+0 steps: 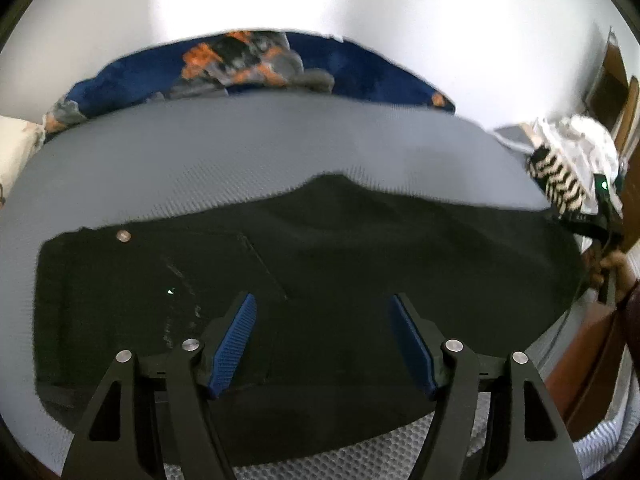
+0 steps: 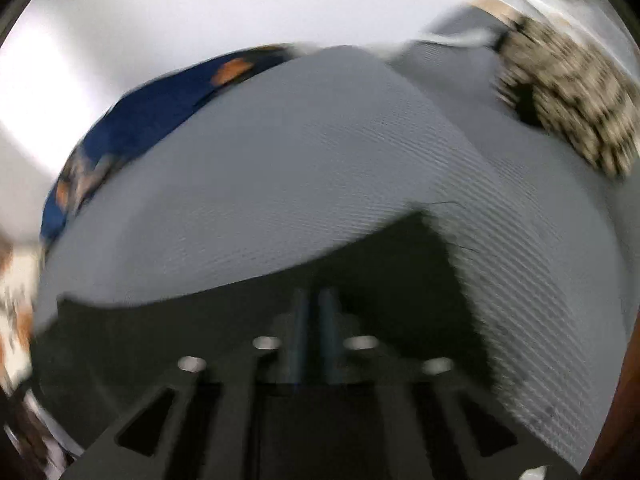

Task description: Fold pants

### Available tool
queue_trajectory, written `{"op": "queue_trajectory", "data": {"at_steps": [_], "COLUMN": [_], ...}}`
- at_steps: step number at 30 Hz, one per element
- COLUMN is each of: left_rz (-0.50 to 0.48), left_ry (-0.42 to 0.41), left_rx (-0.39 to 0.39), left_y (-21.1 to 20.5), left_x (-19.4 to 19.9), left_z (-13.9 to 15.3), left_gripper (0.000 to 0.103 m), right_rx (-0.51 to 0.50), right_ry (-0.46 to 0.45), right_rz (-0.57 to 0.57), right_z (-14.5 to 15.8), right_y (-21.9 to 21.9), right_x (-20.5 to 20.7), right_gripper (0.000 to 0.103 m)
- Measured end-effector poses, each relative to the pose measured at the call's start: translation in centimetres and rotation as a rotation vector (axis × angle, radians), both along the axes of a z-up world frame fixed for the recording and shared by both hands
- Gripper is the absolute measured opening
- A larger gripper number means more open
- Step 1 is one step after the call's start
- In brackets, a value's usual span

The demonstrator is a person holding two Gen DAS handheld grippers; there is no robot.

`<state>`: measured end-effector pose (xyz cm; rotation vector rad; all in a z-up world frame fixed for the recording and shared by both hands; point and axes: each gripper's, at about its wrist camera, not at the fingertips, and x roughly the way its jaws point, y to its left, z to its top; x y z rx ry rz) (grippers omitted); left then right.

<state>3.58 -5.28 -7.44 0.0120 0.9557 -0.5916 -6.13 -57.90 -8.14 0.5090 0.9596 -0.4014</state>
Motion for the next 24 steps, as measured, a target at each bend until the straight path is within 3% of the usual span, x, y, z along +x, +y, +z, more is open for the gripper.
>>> {"op": "queue_trajectory", "data": {"at_steps": [1,3,4,7,8,11,14,16,20,24], "left_rz": [0.004,0.022,0.033,0.062,0.061,0.041,0.008,-0.016,-0.075,-0.154], "left_ry": [0.011,0.048,0.071,0.119,0.122,0.112,0.109,0.106,0.082,0.087], "left_rx": [0.019,0.023,0.012,-0.036,-0.043,-0.044,-0.038,-0.042,-0.094,-0.171], "left_y": [-0.2,0.0,0.3,1.0,1.2,1.1,0.4,-0.3,-2.1,-4.5], "left_x": [0.3,0.7,1.0,1.4,1.3,0.8,0.2,-0.2,-1.0,-0.9], "left_z": [-0.7,-1.7,-2.2,-3.0,-3.1,-2.9,-2.7,-2.3,-0.5,1.4], "left_gripper": [0.071,0.071,0.071,0.071,0.071,0.071,0.071,0.071,0.071,0.071], "right_rx": [0.029,-0.037,-0.063,0.061,0.082,0.057,-0.032,-0.018,-0.007,-0.001], "right_ry": [-0.019,0.008,0.0,-0.203,-0.225,-0.244,-0.2,-0.203,-0.217,-0.267], "right_rz": [-0.031,-0.067,-0.083,-0.146,-0.167,-0.176,-0.155,-0.163,-0.156,-0.023], "right_z": [0.1,0.6,1.1,3.7,4.2,5.3,5.7,5.3,5.6,7.5], "right_y": [-0.8,-1.2,-1.5,-3.5,-3.9,-3.0,-0.8,-0.1,-0.1,1.3], "right_x": [-0.7,-1.9,-2.7,-6.9,-8.4,-12.6,-15.0,-16.4,-16.1,-11.6], "right_gripper": [0.0,0.0,0.014,0.02,0.023,0.025,0.025,0.026,0.026,0.026]}}
